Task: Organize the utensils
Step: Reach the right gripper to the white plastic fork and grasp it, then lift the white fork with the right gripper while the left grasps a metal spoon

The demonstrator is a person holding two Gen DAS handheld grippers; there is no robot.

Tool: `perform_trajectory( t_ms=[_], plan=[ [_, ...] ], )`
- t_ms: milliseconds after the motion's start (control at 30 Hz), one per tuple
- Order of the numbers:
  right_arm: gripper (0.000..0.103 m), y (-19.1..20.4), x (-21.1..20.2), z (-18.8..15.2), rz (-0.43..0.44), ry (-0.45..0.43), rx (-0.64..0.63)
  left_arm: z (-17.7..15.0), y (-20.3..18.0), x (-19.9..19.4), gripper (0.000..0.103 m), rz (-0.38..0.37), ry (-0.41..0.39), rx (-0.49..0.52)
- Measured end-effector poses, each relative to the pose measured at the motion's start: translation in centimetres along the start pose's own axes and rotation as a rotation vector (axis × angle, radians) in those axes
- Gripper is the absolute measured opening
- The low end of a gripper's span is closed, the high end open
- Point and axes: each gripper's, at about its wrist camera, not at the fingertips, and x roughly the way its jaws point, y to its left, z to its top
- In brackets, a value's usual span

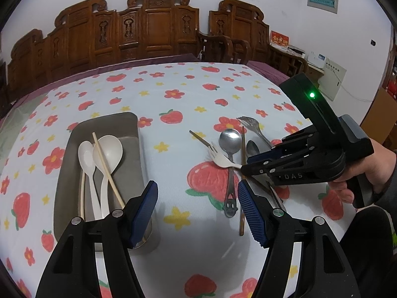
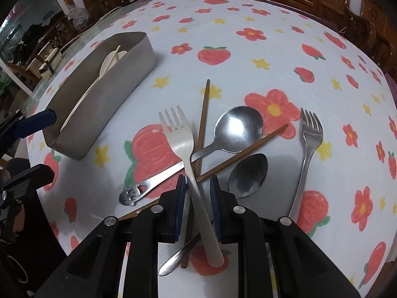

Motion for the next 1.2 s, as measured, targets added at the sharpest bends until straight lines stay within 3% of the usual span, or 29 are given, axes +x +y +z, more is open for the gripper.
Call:
perform_trajectory(
  t_ms=[400, 500, 633, 1000, 1200],
  plan=[
    [0.020, 0.8, -0.3, -1.0, -0.003, -0.010, -0.022, 0.0, -0.1, 0.0, 0.064, 0.002, 0.003, 0.001],
    [0.008, 0.9, -0.3, -1.0, 0.010, -0.015, -0.017, 0.0, 0.0, 0.0, 0.064, 0.003, 0.004, 0.004],
    [0.008, 1.4, -0.5, -1.2, -0.008, -0.027, -0.024, -0.1, 0.0, 0.3, 0.064, 0.006, 0.010, 0.007],
    [0.008, -1.0, -4.6, -2.4, -0.079, -0.174, 0.088, -0.1, -1.6, 1.9, 0.064, -0.017, 0.030, 0.036],
    [0.008, -2.9, -5.6, -3.9, -0.126, -0.199, 0.140, 0.2, -2.9, 4.3, 0.049, -0.037, 0.069, 0.058]
  ],
)
